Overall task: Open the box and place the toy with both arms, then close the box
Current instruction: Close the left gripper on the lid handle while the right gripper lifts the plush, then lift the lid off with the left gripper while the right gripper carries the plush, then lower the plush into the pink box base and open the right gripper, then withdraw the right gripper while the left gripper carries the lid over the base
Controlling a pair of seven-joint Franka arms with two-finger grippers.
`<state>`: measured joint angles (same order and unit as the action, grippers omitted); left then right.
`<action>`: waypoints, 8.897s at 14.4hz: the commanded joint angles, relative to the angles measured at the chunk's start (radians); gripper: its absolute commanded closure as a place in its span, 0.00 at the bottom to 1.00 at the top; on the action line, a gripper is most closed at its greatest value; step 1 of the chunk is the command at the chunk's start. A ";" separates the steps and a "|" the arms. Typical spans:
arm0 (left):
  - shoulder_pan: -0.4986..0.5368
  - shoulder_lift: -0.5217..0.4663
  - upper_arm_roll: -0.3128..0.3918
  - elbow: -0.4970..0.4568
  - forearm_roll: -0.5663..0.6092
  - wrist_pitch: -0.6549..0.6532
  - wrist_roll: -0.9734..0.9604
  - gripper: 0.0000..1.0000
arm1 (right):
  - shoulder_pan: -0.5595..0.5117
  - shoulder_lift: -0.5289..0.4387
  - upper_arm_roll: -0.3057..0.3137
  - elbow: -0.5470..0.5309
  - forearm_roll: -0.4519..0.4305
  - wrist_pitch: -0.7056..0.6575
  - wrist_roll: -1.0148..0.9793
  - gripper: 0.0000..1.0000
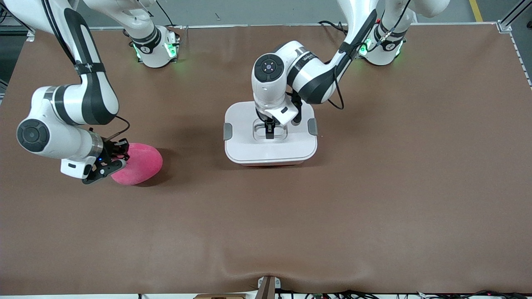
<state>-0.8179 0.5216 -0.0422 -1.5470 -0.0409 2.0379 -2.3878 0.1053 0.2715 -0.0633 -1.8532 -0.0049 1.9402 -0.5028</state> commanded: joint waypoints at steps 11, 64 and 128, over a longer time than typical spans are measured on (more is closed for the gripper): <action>-0.015 -0.028 0.007 -0.010 0.010 -0.005 -0.036 1.00 | 0.091 -0.116 0.003 0.094 -0.302 -0.020 -0.494 1.00; 0.381 -0.278 0.007 -0.044 0.090 -0.179 0.338 1.00 | 0.863 -0.017 0.014 0.231 -0.639 -0.277 -0.445 1.00; 0.343 -0.216 -0.151 -0.025 0.085 -0.107 0.086 1.00 | -0.076 -0.362 0.007 0.043 -0.004 -0.306 0.232 0.00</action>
<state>-0.4468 0.2839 -0.1932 -1.6038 0.0182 1.9221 -2.2541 0.0425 -0.0355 -0.0751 -1.7604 -0.0365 1.6349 -0.3534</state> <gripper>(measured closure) 0.930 0.000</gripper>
